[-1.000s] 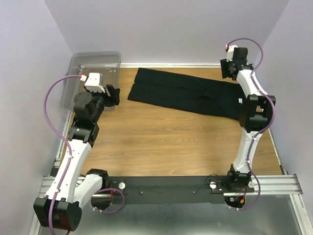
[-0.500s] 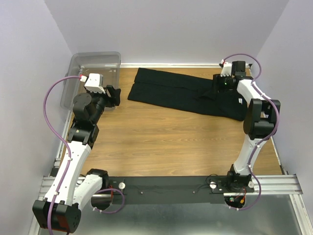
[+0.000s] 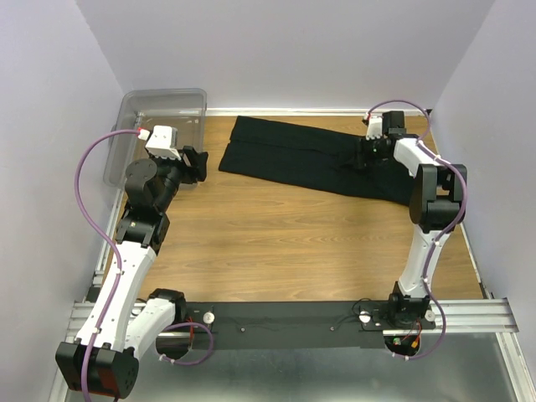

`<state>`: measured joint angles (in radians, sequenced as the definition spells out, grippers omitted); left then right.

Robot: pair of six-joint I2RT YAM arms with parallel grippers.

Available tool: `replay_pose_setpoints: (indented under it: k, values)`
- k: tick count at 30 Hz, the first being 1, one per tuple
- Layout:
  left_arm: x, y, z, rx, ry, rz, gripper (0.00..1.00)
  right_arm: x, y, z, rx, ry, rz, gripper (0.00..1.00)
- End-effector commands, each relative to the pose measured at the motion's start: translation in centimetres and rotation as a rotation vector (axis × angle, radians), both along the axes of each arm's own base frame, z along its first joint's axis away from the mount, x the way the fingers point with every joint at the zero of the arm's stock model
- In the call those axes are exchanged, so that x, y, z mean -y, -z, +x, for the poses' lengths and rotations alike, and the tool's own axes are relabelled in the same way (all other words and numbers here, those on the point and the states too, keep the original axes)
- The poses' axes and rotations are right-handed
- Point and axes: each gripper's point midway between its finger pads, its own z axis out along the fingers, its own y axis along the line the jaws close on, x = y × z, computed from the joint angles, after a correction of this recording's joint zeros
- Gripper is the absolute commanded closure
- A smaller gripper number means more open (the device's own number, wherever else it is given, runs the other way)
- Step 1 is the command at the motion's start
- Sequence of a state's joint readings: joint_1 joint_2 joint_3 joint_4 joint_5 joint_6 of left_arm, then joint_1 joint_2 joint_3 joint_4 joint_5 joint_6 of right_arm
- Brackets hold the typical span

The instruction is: Fold and stack the t-shirts

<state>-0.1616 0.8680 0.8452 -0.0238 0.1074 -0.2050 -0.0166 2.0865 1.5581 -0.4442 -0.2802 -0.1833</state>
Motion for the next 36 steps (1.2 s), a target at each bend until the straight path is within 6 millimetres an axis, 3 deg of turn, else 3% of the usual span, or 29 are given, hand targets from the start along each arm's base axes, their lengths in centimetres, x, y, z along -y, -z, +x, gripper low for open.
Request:
replay_pose_setpoints:
  k: [1,8,13,16,19,20,23,24,26,28,32,33,34,35,36]
  values:
    - [0.6,-0.3,0.0,0.019,0.031,0.009,0.27,1.7,1.9,0.0,-0.037,0.036,-0.128,0.34]
    - [0.6,-0.2,0.0,0.016,0.034,0.008,0.27,2.8,0.3,1.7,0.023,0.051,-0.325,0.43]
    - [0.6,-0.2,0.0,0.015,0.031,0.010,0.27,2.4,-0.6,2.5,0.055,0.036,-0.386,0.53]
    - [0.6,-0.2,0.0,0.015,0.032,0.010,0.27,1.7,-0.6,3.2,0.067,0.018,-0.406,0.60]
    - [0.6,-0.1,0.1,0.013,0.029,0.010,0.27,0.5,-0.6,4.0,0.082,-0.019,-0.400,0.78]
    - [0.6,-0.1,0.1,0.013,0.029,0.010,0.27,-0.1,-0.8,4.8,0.099,-0.030,-0.397,0.90]
    - [0.5,0.0,0.2,0.011,0.028,0.014,0.27,-2.5,-1.5,6.4,0.145,-0.087,-0.405,0.92]
    - [0.5,0.1,0.2,0.008,0.028,0.014,0.27,-4.1,-1.8,7.6,0.174,-0.108,-0.414,0.87]
    - [0.5,0.2,0.3,0.004,0.023,0.017,0.27,-5.8,-2.0,8.8,0.205,-0.115,-0.435,0.56]
    - [0.4,0.4,0.5,0.000,0.017,0.019,0.27,-6.8,-4.3,10.3,0.268,-0.078,-0.419,0.44]
    - [0.3,0.4,0.5,-0.001,0.013,0.021,0.27,-5.9,-7.2,11.0,0.343,0.009,-0.440,0.00]
    - [0.3,0.4,0.5,-0.001,0.014,0.021,0.27,-5.3,-7.7,10.6,0.350,0.019,-0.441,0.00]
    - [0.4,0.3,0.5,0.002,0.017,0.020,0.27,-4.9,-9.6,10.1,0.376,0.032,-0.425,0.00]
    - [0.4,0.3,0.4,0.003,0.020,0.018,0.27,-3.9,-8.5,8.8,0.336,0.026,-0.403,0.00]
    - [0.4,0.2,0.4,0.004,0.019,0.017,0.27,-3.2,-8.8,7.9,0.328,0.027,-0.379,0.00]
